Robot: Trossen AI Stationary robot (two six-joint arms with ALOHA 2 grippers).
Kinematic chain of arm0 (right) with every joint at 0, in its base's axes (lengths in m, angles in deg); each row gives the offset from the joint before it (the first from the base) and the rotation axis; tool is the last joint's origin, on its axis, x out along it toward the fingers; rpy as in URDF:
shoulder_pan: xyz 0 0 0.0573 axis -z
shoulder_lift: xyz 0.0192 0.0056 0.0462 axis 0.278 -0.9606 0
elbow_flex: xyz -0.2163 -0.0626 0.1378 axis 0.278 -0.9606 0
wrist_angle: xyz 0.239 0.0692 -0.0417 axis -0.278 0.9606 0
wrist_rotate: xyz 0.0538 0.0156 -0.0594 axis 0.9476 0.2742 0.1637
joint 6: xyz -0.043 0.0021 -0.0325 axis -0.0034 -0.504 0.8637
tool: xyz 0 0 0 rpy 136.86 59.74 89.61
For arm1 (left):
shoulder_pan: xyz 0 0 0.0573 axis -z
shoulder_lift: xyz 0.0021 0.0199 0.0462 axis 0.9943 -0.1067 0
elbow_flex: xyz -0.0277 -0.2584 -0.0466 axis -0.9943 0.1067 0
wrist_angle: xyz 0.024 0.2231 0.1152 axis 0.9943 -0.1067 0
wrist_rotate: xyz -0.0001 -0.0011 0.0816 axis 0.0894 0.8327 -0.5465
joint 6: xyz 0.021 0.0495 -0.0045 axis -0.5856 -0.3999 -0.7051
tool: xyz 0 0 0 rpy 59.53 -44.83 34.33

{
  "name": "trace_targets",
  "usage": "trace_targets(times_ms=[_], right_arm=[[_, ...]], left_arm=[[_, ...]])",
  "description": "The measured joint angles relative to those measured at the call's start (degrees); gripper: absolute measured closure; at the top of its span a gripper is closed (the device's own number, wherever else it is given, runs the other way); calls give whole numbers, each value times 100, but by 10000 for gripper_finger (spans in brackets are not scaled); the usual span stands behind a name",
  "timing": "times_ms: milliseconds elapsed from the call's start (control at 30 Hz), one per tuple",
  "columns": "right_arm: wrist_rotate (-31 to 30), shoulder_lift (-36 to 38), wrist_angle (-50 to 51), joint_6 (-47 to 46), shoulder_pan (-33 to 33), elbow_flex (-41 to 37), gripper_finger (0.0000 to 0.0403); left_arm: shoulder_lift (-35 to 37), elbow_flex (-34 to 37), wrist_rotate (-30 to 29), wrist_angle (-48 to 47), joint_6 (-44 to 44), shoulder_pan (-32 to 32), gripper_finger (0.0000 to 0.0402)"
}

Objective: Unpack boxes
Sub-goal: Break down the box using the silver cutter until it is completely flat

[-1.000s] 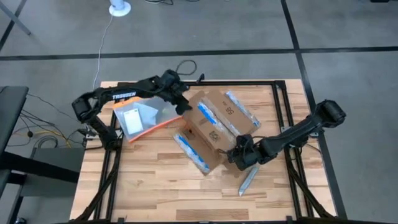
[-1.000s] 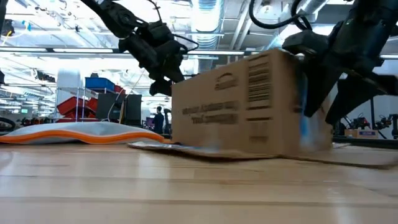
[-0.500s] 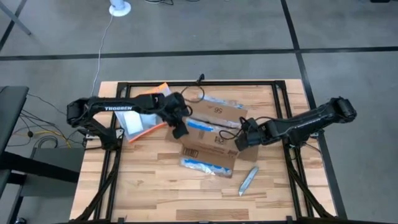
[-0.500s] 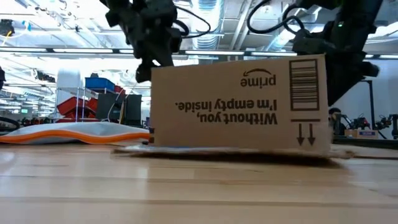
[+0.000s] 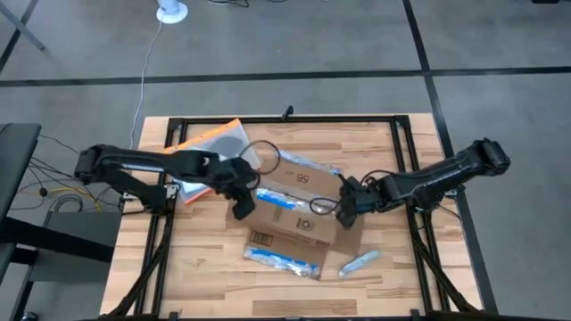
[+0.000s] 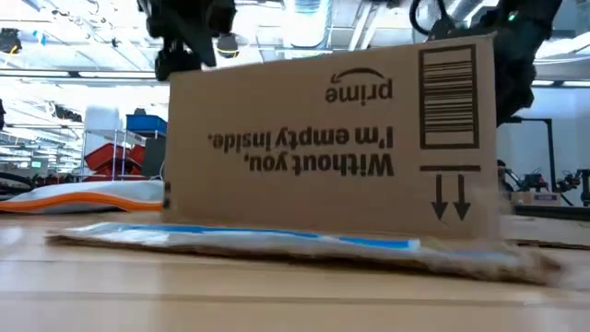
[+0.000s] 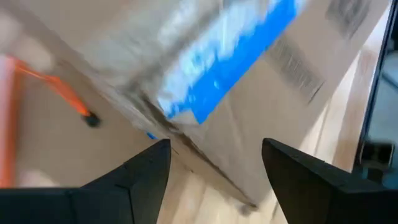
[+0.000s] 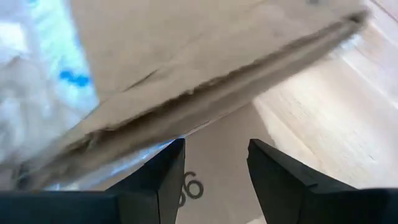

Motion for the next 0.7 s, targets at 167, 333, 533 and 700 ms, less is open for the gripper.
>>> trace_targets(times_ms=[167, 333, 533, 700], right_arm=[[404, 2, 374, 283, -291, 192, 243], [841, 2, 209, 873, -341, 191, 243], [2704, 2, -115, 760, -790, 191, 243], [2623, -51, -358, -92, -1976, 193, 243]], left_arm=[[284, -5, -27, -17, 196, -3, 164], [270, -9, -38, 0, 233, -5, 164], [229, -14, -25, -68, 294, 67, 164], [230, -18, -16, -148, 294, 279, 164]])
